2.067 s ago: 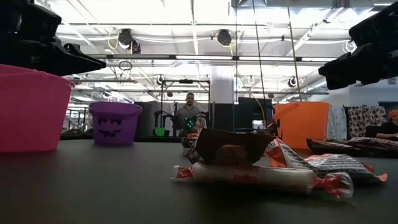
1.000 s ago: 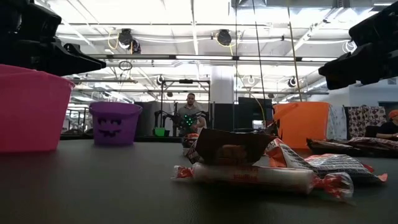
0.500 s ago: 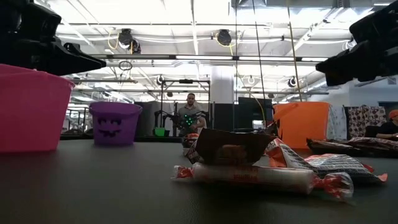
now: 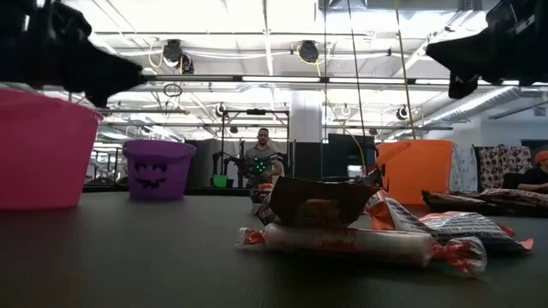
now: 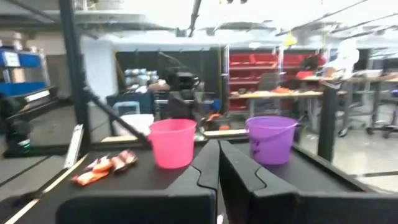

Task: Sort candy by brand, put in halloween buckets
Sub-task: Put the brown candy into the orange bucket

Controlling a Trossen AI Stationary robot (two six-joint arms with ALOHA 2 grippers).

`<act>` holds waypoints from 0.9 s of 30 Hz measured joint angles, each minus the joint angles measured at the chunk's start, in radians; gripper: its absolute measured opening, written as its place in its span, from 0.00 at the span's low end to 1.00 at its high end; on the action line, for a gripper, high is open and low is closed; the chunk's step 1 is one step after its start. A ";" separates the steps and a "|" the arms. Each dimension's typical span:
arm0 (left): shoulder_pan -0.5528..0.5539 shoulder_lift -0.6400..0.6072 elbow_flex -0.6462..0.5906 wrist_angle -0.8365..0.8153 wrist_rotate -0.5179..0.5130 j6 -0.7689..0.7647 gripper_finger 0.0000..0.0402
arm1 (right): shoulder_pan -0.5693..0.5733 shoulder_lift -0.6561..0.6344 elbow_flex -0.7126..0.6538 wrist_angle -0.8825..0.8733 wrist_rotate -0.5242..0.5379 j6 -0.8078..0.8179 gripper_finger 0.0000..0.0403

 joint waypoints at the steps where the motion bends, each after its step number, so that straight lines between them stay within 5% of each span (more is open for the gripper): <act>1: 0.000 0.000 0.000 0.024 0.016 0.008 0.44 | 0.000 0.007 0.000 0.013 0.010 -0.002 0.01; 8: 0.000 0.052 0.149 -0.049 0.084 0.140 0.44 | 0.000 0.103 0.016 0.079 0.026 0.002 0.01; 14: 0.000 0.249 0.312 -0.187 0.033 0.174 0.44 | 0.000 0.286 0.119 0.077 0.030 -0.014 0.04; 27: -0.014 0.679 0.524 -0.368 0.047 0.042 0.44 | 0.018 0.863 0.545 -0.176 0.022 0.032 0.35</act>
